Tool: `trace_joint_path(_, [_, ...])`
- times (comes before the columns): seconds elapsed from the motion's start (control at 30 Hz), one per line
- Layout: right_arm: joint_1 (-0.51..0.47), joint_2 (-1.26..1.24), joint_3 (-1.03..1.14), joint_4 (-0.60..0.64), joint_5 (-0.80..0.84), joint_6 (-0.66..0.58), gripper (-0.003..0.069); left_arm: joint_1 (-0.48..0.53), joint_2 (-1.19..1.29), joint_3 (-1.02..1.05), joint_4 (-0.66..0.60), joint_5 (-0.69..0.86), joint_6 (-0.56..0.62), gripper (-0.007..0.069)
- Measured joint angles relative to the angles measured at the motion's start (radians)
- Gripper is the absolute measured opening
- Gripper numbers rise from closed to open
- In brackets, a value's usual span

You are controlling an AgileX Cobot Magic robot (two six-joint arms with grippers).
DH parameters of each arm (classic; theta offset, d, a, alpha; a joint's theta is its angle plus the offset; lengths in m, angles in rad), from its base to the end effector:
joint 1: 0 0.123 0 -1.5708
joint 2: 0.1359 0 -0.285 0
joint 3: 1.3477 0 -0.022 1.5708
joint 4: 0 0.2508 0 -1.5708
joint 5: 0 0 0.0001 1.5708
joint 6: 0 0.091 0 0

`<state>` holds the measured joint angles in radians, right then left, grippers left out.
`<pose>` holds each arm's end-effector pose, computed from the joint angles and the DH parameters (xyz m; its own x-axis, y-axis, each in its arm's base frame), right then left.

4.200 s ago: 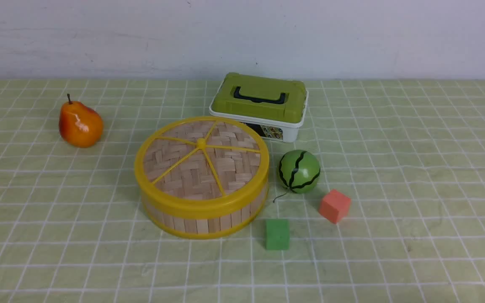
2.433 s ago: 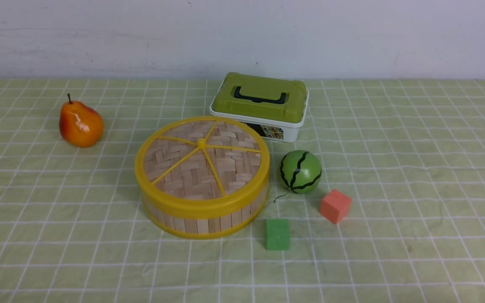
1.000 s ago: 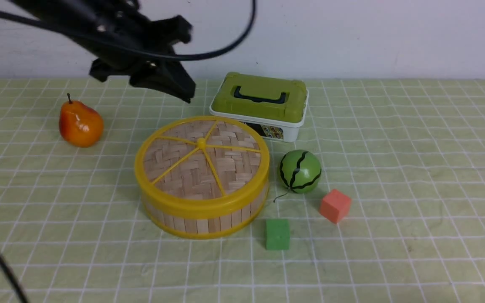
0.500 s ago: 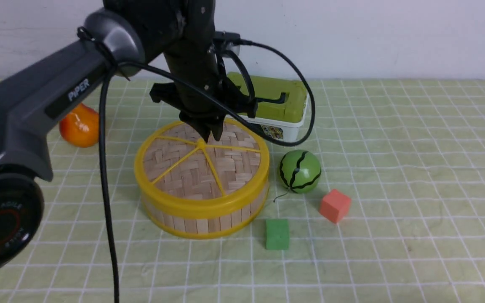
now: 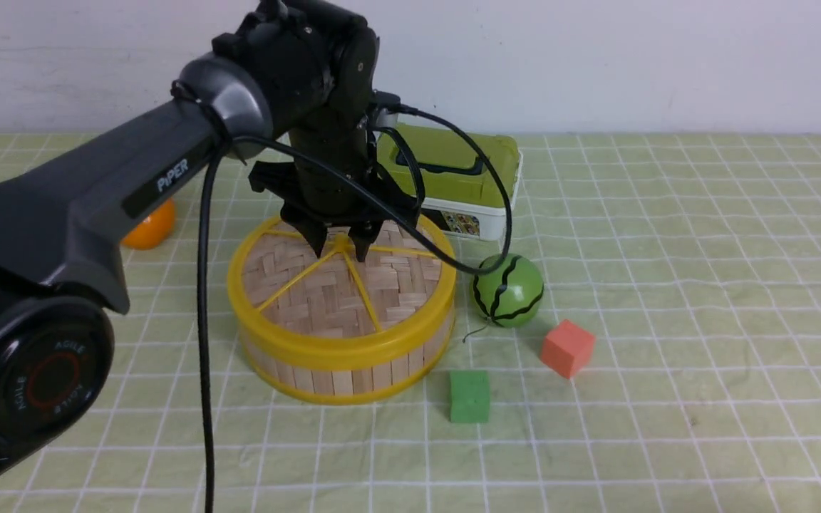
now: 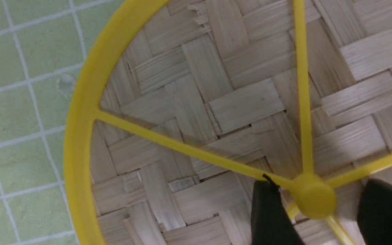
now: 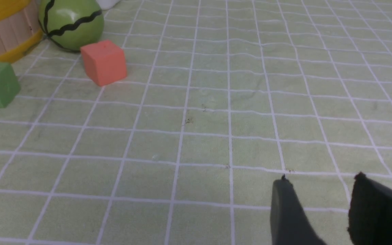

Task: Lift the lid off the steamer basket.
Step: Use the left arm to lift the lid of the steamer, then use the left arm to place the steamer lid on the table

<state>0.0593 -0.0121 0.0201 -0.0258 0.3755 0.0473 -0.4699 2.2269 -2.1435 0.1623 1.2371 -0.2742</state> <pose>0.0524 0.0022 0.1733 -0.2925 0.0060 -0.9563 -0.0434 0.9989 0.0195 0.4375 -0.2066 0.2614 -0.9077 0.2184 -0.3584 0.2083 0.9758 0.0670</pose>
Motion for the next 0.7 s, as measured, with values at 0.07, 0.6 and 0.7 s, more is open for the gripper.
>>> trace_joint_path(0.07, [0.0,0.0,0.0,0.0,0.0,0.0,0.0242,0.0,0.003,-0.001,0.003,0.001,-0.004,0.0292])
trace_joint_path(0.6, [0.0,0.0,0.0,0.0,0.0,0.0,0.0241,0.0,-0.028,-0.072,0.013,0.006,-0.031,0.0113])
trace_joint_path(0.7, [0.0,0.0,0.0,0.0,0.0,0.0,0.0242,0.0,-0.12,-0.129,0.035,0.006,-0.013,0.0113])
